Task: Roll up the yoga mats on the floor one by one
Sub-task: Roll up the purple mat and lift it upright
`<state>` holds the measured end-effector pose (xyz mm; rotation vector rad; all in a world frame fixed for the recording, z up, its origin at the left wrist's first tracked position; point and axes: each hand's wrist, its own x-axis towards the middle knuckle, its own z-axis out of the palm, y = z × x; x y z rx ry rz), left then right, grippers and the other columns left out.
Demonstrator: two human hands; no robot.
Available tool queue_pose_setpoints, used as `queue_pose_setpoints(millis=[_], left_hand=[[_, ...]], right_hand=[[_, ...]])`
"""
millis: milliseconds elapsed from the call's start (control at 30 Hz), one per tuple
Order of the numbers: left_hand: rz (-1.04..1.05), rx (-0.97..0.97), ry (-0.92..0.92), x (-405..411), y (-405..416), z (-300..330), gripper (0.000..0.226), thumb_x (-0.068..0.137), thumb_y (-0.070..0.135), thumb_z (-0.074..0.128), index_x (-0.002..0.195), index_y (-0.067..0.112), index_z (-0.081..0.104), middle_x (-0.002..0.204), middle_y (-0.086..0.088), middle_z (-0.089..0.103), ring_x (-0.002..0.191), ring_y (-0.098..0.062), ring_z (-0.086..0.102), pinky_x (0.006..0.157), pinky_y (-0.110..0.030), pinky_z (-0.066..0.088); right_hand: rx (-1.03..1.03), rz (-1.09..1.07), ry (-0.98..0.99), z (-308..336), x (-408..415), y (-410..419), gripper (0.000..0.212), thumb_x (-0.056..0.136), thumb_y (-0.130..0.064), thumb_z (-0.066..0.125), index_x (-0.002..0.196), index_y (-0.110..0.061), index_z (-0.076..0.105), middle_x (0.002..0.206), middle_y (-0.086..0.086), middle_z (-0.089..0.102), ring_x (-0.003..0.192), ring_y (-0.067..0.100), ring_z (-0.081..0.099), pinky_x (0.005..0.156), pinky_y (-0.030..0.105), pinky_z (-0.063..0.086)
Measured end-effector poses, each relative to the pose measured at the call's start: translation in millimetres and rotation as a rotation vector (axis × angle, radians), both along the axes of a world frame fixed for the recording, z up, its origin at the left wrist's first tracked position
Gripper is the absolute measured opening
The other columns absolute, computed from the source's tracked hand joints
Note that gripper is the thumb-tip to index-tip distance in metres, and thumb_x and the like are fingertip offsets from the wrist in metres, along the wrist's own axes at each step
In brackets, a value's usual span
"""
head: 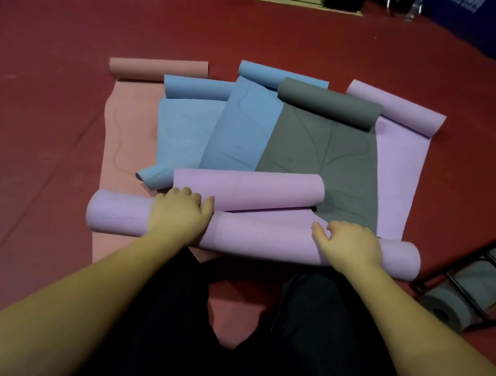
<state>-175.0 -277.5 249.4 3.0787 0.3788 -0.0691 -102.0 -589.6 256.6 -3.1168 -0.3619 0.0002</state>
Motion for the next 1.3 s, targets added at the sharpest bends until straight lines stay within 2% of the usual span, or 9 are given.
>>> queue_pose_setpoints(millis=[67, 200, 400, 600, 767, 867, 1000, 1133, 1300], left_hand=[[-0.061, 0.038, -0.152, -18, 2, -11, 0.054, 0.091, 0.051, 0.032, 0.076, 0.012, 0.066, 0.075, -0.011, 0.064, 0.075, -0.035, 0.061, 0.070, -0.040, 0.042], [-0.132, 0.053, -0.112, -20, 12, -9, 0.060, 0.091, 0.061, 0.025, 0.076, 0.018, 0.063, 0.076, -0.006, 0.063, 0.077, -0.033, 0.061, 0.071, -0.040, 0.042], [-0.134, -0.013, -0.002, -8, 10, 23, 0.080, 0.084, 0.069, 0.003, 0.087, 0.019, 0.066, 0.101, -0.008, 0.068, 0.097, -0.032, 0.062, 0.082, -0.040, 0.047], [-0.094, -0.082, 0.281, -8, 9, 58, 0.071, 0.100, 0.063, 0.015, 0.110, 0.018, 0.068, 0.124, -0.012, 0.064, 0.113, -0.031, 0.057, 0.095, -0.038, 0.043], [-0.078, -0.091, 0.381, -7, 12, 46, 0.073, 0.099, 0.064, 0.016, 0.124, 0.016, 0.065, 0.134, -0.011, 0.060, 0.120, -0.030, 0.054, 0.101, -0.039, 0.040], [-0.060, -0.109, 0.409, -2, 13, 44, 0.074, 0.099, 0.064, 0.018, 0.129, 0.013, 0.062, 0.139, -0.012, 0.056, 0.124, -0.031, 0.052, 0.104, -0.038, 0.039], [-0.007, -0.192, 0.461, 8, 16, 43, 0.077, 0.097, 0.067, 0.024, 0.140, 0.010, 0.053, 0.149, -0.013, 0.046, 0.133, -0.031, 0.045, 0.110, -0.038, 0.034], [0.063, -0.373, 0.501, 19, 22, 40, 0.072, 0.097, 0.064, 0.035, 0.147, 0.012, 0.044, 0.156, -0.008, 0.037, 0.141, -0.027, 0.037, 0.115, -0.037, 0.027], [0.064, -0.403, 0.514, 31, 23, 34, 0.069, 0.100, 0.059, 0.037, 0.148, 0.011, 0.041, 0.158, -0.008, 0.035, 0.142, -0.026, 0.034, 0.116, -0.036, 0.024]], right_hand=[[-0.006, -0.004, 0.033, 3, 2, 1, 0.053, 0.098, -0.057, 0.034, 0.097, -0.018, 0.069, 0.104, 0.007, 0.070, 0.099, 0.031, 0.061, 0.077, 0.033, 0.040], [-0.006, 0.000, 0.088, 9, 5, 2, 0.055, 0.097, -0.059, 0.031, 0.094, -0.019, 0.068, 0.104, 0.005, 0.070, 0.099, 0.030, 0.062, 0.072, 0.032, 0.038], [-0.027, 0.005, 0.212, 32, 9, 3, 0.060, 0.096, -0.062, 0.027, 0.103, -0.022, 0.072, 0.113, 0.005, 0.068, 0.105, 0.028, 0.061, 0.077, 0.033, 0.042], [0.016, -0.028, 0.576, 59, 14, 0, 0.066, 0.096, -0.061, 0.032, 0.137, -0.015, 0.056, 0.148, 0.011, 0.048, 0.130, 0.028, 0.048, 0.104, 0.036, 0.036], [0.039, -0.059, 0.701, 46, 9, 1, 0.068, 0.096, -0.062, 0.034, 0.146, -0.018, 0.046, 0.155, 0.009, 0.038, 0.139, 0.026, 0.039, 0.111, 0.037, 0.028], [0.038, 0.004, 0.562, 39, 7, -2, 0.058, 0.097, -0.060, 0.032, 0.128, -0.020, 0.061, 0.137, 0.006, 0.050, 0.132, 0.027, 0.041, 0.102, 0.039, 0.036], [0.130, 0.035, 0.111, 34, -8, -2, 0.045, 0.100, -0.046, 0.036, 0.078, -0.014, 0.060, 0.091, 0.001, 0.056, 0.093, 0.026, 0.056, 0.065, 0.034, 0.035], [0.204, 0.029, -0.096, 23, -30, -3, 0.044, 0.098, -0.046, 0.044, 0.071, -0.013, 0.054, 0.079, 0.004, 0.053, 0.089, 0.031, 0.056, 0.063, 0.035, 0.033], [0.133, 0.110, -0.168, 0, -52, -7, 0.056, 0.089, -0.054, 0.038, 0.091, -0.006, 0.067, 0.086, 0.013, 0.065, 0.082, 0.035, 0.061, 0.074, 0.040, 0.047]])
